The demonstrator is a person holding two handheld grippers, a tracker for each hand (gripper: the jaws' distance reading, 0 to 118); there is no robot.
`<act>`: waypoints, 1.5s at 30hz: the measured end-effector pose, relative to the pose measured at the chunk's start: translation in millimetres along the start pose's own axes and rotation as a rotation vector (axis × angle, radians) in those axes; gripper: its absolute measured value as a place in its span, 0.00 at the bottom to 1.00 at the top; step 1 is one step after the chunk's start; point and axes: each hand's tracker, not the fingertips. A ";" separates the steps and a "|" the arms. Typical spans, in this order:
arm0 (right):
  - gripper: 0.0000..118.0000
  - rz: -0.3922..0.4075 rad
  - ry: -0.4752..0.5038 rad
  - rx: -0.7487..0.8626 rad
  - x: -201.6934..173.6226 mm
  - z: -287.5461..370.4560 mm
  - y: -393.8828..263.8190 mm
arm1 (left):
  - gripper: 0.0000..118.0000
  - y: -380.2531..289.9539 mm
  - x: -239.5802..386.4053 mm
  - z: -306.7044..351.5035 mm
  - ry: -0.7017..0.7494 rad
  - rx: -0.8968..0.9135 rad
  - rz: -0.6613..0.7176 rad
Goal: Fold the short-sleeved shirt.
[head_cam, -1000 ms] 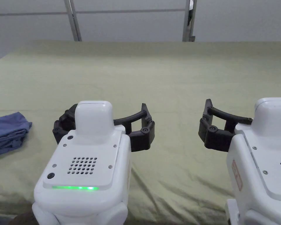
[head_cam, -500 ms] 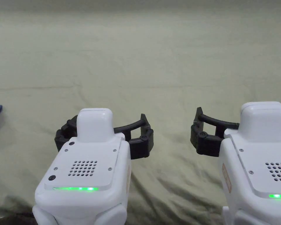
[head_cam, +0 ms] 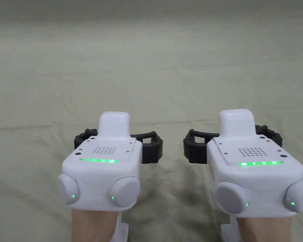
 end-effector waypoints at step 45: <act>1.00 -0.047 0.076 -0.271 2.7 -49.7 -13.3 | 1.00 -5.8 -0.1 -33.5 -0.001 -0.203 0.016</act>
